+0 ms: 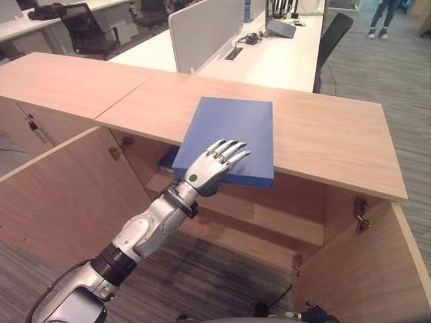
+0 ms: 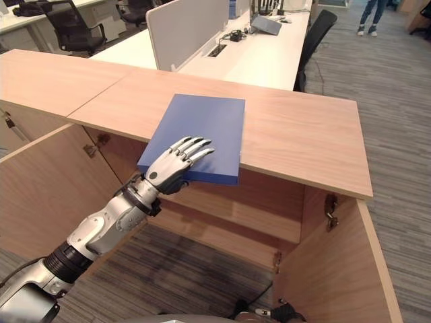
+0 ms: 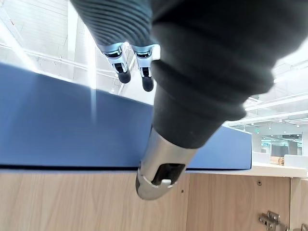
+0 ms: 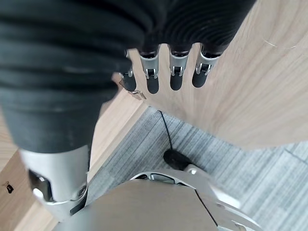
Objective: Put the empty folder in the office cabinet
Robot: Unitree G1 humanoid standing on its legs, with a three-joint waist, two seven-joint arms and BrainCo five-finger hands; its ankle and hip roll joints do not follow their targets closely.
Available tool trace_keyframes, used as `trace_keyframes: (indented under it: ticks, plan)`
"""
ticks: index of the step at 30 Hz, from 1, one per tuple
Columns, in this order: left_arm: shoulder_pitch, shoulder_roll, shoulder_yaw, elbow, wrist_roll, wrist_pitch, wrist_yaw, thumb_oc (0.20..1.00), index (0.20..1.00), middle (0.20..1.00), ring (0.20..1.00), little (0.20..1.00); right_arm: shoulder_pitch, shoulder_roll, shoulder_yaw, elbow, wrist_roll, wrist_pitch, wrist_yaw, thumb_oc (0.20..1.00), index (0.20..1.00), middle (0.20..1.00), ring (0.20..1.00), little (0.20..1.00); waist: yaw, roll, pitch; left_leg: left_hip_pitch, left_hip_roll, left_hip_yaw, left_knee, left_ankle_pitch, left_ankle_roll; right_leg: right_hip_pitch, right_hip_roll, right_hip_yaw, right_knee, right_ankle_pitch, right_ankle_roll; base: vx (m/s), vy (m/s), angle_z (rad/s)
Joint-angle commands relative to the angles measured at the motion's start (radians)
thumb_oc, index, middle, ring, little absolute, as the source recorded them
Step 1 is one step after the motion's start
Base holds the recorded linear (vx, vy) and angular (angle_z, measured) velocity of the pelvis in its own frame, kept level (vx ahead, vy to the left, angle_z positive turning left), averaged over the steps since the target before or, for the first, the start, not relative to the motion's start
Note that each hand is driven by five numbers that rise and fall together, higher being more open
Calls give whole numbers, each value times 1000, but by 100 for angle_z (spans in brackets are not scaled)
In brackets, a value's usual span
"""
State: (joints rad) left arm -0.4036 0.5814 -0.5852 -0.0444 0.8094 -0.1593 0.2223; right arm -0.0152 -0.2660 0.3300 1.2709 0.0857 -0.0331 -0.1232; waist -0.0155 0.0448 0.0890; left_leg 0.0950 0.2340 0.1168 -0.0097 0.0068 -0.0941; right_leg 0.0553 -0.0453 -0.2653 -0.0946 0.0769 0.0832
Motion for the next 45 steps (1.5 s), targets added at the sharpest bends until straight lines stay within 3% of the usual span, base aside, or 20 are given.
trace_keyframes:
  ticks: [1,19,37,38,39,40,45]
  plan:
    - [-141,10,5,9,47,2,56,1000,1000,1000,1000,1000,-52,-8,38,47,-24,-7,-18,1000,1000,1000,1000,1000,-5,-79,11,-9,-2,3,64,-21,-47,90,41,-19,7,-119,-29,0,0,0]
    - [-179,-14,-62,142,138,51,69,1000,1000,1000,1000,1000,-56,-13,38,63,-29,-4,-27,1000,1000,1000,1000,1000,-12,-75,7,-14,2,6,73,-24,-50,92,44,-15,7,-118,-30,0,0,0]
    - [-211,-61,-104,414,249,164,108,1000,1000,1000,1000,1000,-62,-13,46,79,-44,2,-35,1000,1000,1000,1000,1000,-18,-71,2,-18,10,13,88,-23,-55,97,48,-7,7,-121,-34,-3,0,-1]
    - [-211,-62,-100,420,247,168,114,586,586,586,586,586,-62,-13,46,79,-45,2,-35,1000,1000,1000,1000,1000,-18,-72,2,-19,10,13,89,-24,-55,98,48,-7,8,-120,-34,0,0,0]
    - [-212,-63,-100,421,247,168,115,344,344,344,344,344,-62,-14,46,79,-45,2,-35,1000,1000,1000,1000,1000,-18,-71,2,-20,10,13,90,-24,-55,97,48,-7,8,-120,-34,0,0,0]
    - [-209,-60,-83,420,241,177,128,200,200,200,200,200,-59,-9,45,81,-47,1,-38,1000,1000,1000,1000,1000,-18,-71,0,-20,10,13,89,-24,-56,97,48,-8,8,-121,-35,0,0,0]
    - [-211,-52,-53,414,223,185,151,200,200,200,200,200,-55,-9,43,85,-51,0,-40,1000,1000,1000,1000,1000,-20,-71,-3,-22,9,13,91,-23,-56,96,49,-6,8,-120,-36,0,0,0]
